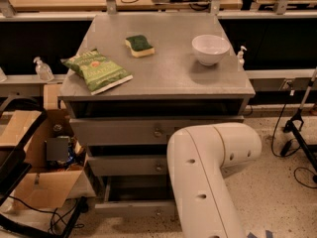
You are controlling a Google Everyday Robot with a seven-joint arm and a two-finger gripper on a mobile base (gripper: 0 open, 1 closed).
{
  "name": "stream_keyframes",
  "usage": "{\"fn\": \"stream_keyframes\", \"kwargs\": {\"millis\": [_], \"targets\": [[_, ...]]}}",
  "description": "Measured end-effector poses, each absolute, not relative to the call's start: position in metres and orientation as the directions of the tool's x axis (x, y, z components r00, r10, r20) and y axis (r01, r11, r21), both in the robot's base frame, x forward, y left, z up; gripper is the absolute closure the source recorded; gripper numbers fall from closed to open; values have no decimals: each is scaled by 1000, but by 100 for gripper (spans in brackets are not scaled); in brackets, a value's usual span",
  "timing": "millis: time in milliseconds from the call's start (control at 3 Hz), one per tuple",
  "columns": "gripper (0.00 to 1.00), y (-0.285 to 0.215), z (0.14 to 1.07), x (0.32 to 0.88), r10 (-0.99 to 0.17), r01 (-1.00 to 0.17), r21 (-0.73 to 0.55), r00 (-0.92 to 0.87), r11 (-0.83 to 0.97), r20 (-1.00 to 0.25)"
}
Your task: Open bottom drawer
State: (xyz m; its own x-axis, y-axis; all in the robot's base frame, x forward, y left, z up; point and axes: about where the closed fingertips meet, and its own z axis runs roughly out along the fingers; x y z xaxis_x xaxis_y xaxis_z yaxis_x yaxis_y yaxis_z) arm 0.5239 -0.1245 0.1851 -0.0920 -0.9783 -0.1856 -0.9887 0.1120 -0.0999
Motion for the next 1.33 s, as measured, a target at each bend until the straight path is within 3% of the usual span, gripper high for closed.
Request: {"fn": "stream_keyframes", "kwargs": {"millis": [1000,1333], "targets": [[3,-124,184,522,-978,-989,-97,-92,111,-186],[0,-124,184,522,-978,-989,-96,-92,111,-186]]}}
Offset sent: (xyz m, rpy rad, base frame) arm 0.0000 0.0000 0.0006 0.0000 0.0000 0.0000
